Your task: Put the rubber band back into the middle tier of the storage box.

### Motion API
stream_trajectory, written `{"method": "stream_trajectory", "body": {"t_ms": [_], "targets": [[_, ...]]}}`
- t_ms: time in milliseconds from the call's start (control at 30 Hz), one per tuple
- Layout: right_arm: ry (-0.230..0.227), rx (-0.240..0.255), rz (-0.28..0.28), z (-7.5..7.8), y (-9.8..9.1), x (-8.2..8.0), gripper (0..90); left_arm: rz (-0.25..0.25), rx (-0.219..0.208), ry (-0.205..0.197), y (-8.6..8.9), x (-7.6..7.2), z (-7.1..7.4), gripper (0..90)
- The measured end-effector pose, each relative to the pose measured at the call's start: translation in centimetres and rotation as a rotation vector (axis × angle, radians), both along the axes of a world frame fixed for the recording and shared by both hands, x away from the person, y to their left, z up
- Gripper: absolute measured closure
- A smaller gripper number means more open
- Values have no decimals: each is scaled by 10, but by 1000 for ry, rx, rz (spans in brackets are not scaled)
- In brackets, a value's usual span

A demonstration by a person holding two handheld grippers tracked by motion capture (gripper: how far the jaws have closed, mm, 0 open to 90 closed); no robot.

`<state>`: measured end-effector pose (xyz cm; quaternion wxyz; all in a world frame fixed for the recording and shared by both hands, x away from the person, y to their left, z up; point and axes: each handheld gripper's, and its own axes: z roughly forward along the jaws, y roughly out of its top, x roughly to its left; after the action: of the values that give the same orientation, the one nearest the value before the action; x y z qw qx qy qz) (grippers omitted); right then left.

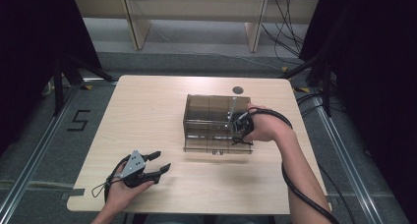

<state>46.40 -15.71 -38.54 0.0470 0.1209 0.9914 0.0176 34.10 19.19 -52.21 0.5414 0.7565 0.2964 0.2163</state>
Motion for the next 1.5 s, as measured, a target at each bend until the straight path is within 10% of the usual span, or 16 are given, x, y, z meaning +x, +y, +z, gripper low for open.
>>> {"method": "stream_trajectory", "body": {"t_ms": [1500], "targets": [[24, -5, -1, -18, 5, 10, 885, -2, -2, 0, 0, 0, 0, 397]]}}
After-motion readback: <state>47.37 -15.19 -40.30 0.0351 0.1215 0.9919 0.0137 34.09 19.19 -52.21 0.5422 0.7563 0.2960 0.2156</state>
